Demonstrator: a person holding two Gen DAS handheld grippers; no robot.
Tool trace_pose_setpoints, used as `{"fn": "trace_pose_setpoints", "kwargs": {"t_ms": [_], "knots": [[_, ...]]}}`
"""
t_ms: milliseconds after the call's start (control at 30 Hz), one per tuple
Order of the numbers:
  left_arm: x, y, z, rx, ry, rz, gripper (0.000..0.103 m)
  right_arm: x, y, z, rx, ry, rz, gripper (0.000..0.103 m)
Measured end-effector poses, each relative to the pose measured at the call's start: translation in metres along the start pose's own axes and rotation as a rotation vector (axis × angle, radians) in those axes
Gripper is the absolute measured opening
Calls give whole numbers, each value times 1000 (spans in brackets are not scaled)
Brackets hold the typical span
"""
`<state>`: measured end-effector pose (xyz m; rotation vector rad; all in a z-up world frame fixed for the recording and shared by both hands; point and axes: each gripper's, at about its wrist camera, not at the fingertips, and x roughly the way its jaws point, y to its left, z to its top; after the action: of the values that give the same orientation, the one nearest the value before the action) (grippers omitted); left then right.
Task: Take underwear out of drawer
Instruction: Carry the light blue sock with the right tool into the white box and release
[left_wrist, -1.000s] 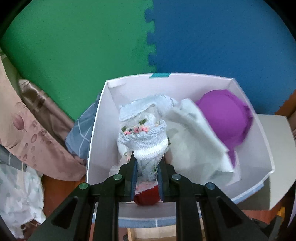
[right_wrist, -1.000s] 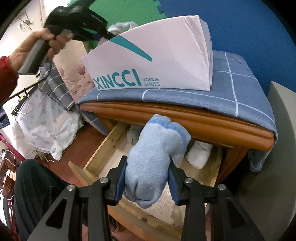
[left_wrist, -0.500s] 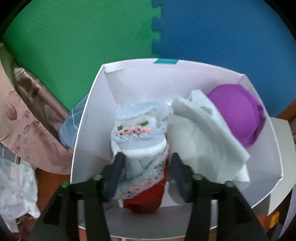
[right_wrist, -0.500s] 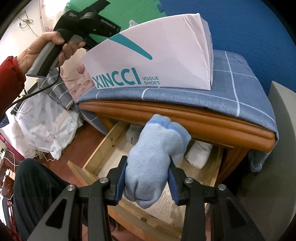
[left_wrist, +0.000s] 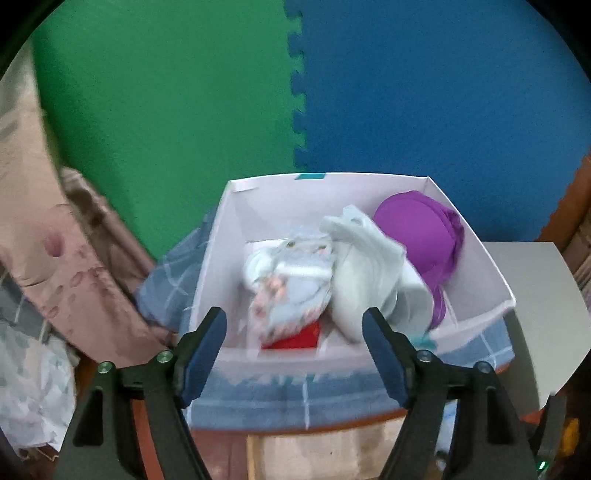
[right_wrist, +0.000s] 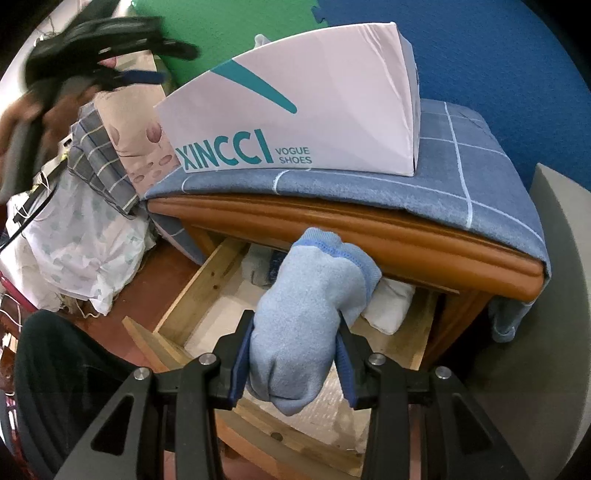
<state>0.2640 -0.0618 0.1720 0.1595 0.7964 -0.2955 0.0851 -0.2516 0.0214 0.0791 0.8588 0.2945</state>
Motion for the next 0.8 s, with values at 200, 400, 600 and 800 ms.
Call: {"fn": "trace_pose_setpoints", "kwargs": {"t_ms": [200, 400, 600, 800], "knots": [[-25, 18, -75, -52, -56, 117, 84, -7, 6, -2, -33, -25, -44, 40], [2, 35, -131, -105, 16, 169, 84, -35, 8, 5, 26, -66, -70, 40], [5, 38, -145, -87, 16, 148, 85, -74, 25, 37, -10, -111, -125, 40], [1, 45, -147, -113, 10, 145, 89, -106, 44, 85, -49, -170, -157, 40]]}}
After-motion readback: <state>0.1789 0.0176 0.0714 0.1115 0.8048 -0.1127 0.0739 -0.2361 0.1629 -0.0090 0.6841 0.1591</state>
